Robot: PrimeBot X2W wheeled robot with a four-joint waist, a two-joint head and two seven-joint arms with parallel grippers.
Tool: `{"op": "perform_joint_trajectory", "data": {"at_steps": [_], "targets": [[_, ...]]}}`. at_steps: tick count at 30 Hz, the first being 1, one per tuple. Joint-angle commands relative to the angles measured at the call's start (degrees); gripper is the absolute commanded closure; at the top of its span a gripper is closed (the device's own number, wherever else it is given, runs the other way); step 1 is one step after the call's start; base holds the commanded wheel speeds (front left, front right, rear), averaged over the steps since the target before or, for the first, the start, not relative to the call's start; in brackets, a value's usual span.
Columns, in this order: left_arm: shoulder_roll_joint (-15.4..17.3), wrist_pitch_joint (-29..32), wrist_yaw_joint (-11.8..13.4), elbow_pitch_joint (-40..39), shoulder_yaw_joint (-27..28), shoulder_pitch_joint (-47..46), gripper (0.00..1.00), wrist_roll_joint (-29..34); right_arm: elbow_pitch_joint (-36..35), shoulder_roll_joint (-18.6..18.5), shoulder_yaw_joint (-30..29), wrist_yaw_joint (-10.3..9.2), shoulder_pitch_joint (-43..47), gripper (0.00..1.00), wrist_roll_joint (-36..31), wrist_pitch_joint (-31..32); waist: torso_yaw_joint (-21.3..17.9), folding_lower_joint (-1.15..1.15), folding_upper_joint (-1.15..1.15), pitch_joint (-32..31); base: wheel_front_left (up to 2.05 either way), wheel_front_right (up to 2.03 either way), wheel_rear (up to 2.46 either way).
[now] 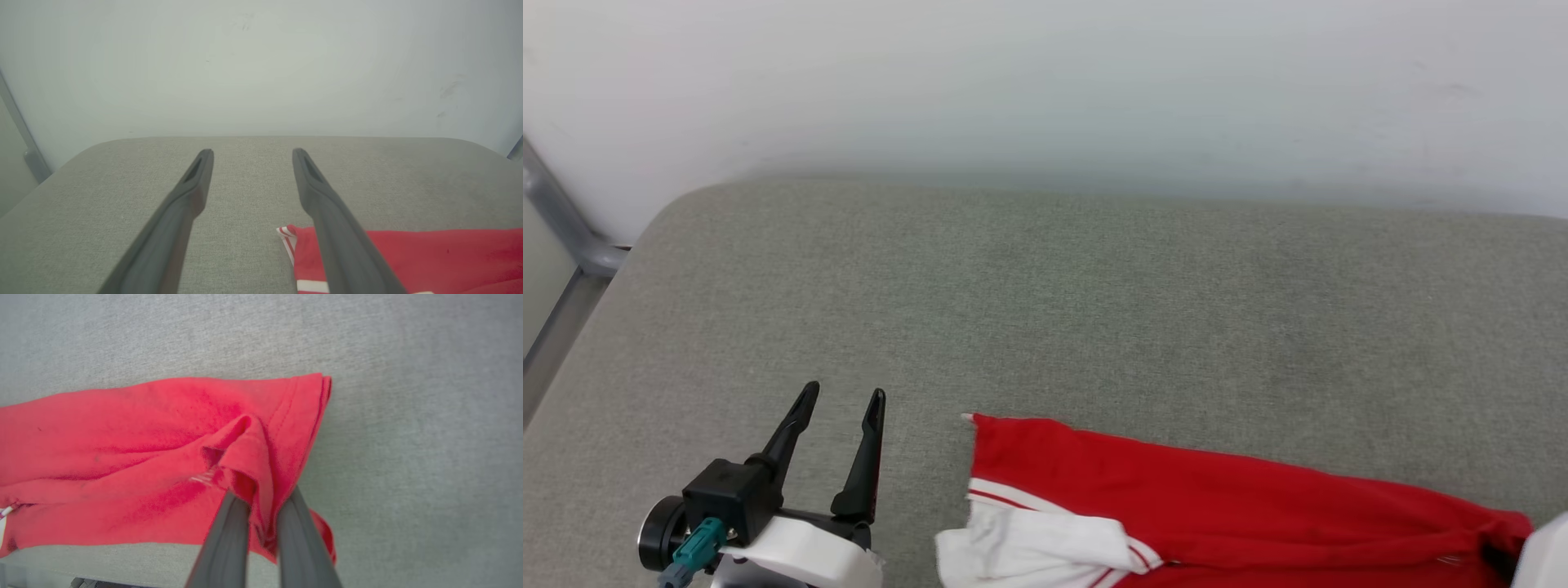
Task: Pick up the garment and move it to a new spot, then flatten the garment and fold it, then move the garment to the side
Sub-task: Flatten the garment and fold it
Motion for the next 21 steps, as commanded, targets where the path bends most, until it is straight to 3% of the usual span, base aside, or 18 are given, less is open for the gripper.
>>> {"op": "perform_joint_trajectory", "data": {"at_steps": [1,5,8,15,21], "targets": [[0.2,0.2,0.4,-0.4,0.0,0.9,0.0,0.2,-0.6,-0.8,-2.4,-0.07,0.7,1.0,-0.8,0.7,-0.6,0.0,0.0,-0.2,0.0,0.0,0.0],[0.3,0.2,0.4,-0.6,-0.1,1.0,0.0,0.0,-2.1,0.4,-4.8,-0.06,0.0,1.0,0.0,2.4,-1.5,0.0,0.0,-0.3,0.0,0.0,0.0],[0.3,0.3,0.4,-0.7,-0.2,1.0,0.0,-0.1,-3.7,3.1,-4.8,-0.05,-1.5,1.0,5.4,5.8,-1.9,0.0,0.0,-0.2,0.0,0.0,0.0],[0.2,0.8,0.4,-0.7,-0.7,0.2,0.0,-0.3,-6.8,6.9,-2.5,-0.05,-3.3,1.0,29.2,17.0,-1.7,0.0,0.0,-0.1,0.0,0.0,0.0],[-0.3,1.2,-0.1,-0.5,-1.6,-1.2,0.0,-0.1,-2.3,6.9,6.7,-0.05,-3.4,1.0,46.2,15.9,0.3,0.0,0.0,0.3,0.0,0.0,0.0]]}}
